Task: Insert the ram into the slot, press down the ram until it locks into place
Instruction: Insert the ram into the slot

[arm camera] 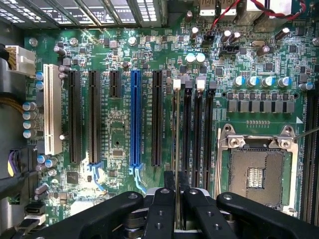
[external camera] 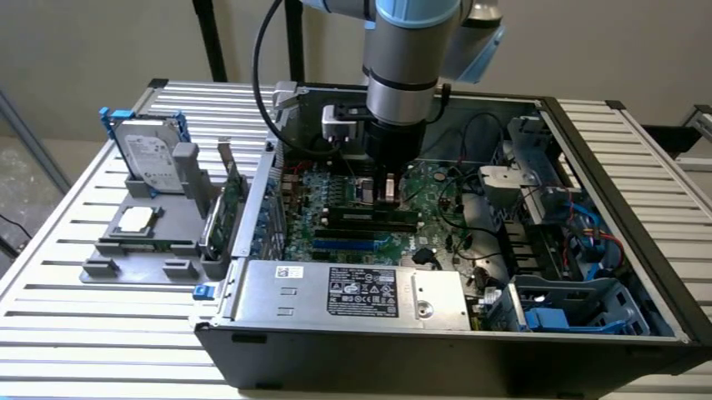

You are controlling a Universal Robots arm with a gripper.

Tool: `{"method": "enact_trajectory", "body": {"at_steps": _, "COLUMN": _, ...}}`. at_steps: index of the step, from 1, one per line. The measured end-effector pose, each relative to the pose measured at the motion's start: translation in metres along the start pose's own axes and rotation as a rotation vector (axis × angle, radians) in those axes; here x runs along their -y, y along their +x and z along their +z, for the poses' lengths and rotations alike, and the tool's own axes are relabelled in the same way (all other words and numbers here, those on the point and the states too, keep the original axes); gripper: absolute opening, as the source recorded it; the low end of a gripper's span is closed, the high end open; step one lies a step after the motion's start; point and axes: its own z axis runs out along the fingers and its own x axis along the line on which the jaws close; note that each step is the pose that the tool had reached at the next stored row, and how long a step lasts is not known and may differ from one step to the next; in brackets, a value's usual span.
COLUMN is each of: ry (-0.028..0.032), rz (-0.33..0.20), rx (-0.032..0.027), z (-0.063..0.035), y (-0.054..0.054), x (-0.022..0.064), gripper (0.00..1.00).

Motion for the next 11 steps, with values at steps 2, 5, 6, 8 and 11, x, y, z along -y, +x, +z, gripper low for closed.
{"method": "enact_trajectory", "body": {"at_steps": 2, "ry": 0.0001, "rz": 0.0, "rx": 0.0001, "z": 0.0004, "y": -0.0001, "x": 0.0, "gripper": 0.14}}
{"method": "enact_trajectory", "body": {"at_steps": 5, "ry": 0.0001, "rz": 0.0, "rx": 0.0002, "z": 0.0008, "y": -0.0002, "x": 0.0, "gripper": 0.14}}
{"method": "enact_trajectory", "body": {"at_steps": 6, "ry": 0.0001, "rz": 0.0, "rx": 0.0003, "z": 0.001, "y": -0.0002, "x": 0.0, "gripper": 0.14}}
{"method": "enact_trajectory", "body": {"at_steps": 8, "ry": 0.0002, "rz": 0.0, "rx": 0.0003, "z": 0.0014, "y": -0.0003, "x": 0.0, "gripper": 0.14}}
{"method": "enact_trajectory", "body": {"at_steps": 11, "ry": 0.0, "rz": 0.0, "rx": 0.0001, "z": 0.0019, "y": -0.0003, "x": 0.0, "gripper": 0.14}}
